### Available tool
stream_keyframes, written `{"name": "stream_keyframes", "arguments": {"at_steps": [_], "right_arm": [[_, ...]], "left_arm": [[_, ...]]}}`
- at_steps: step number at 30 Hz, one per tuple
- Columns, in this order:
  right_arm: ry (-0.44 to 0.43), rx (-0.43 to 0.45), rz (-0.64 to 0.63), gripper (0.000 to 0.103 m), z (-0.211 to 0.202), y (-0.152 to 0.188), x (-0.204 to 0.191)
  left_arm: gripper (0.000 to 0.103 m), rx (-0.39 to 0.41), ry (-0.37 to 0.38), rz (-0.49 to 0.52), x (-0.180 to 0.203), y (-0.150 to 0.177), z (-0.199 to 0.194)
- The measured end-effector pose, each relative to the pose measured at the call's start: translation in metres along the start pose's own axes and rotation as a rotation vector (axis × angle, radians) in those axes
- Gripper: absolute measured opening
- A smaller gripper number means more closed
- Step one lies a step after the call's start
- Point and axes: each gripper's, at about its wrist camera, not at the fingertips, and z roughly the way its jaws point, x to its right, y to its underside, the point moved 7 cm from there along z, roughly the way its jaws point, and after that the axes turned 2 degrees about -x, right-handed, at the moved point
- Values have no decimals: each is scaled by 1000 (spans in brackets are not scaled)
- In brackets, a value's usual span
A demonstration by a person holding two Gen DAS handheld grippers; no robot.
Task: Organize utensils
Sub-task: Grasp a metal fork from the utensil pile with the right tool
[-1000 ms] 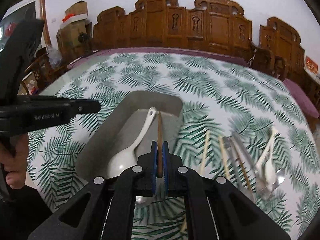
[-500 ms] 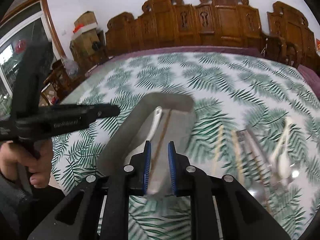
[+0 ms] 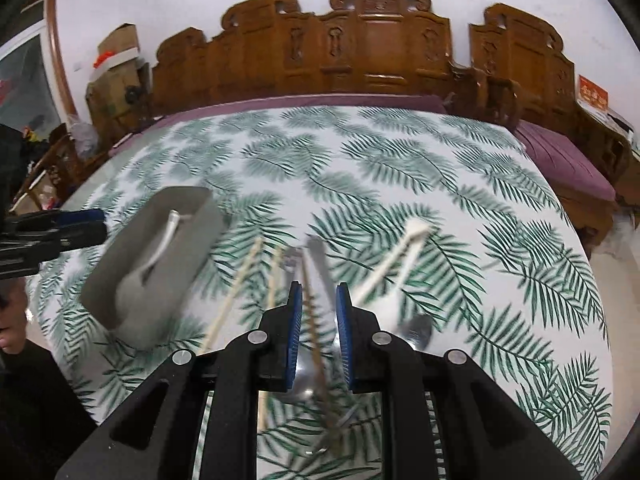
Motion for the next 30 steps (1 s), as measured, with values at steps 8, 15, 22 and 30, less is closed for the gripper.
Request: {"name": "stream_keyframes", "arguments": {"at_steps": [8,15,22,30], "right_arm": [[-20,-105,-72,19,47,6,-3],[15,-199,-69,19,76,21,7],[19,-202,-84,9,79,21,8],[-19,-102,-12,8,50,7,20]], "left_arm": [[53,-7,0,14,23,4,9],[53,-33,0,38,38,11,22],[53,-47,4,66,52,12,29],[51,-74,-7,86,62,17,39]]}}
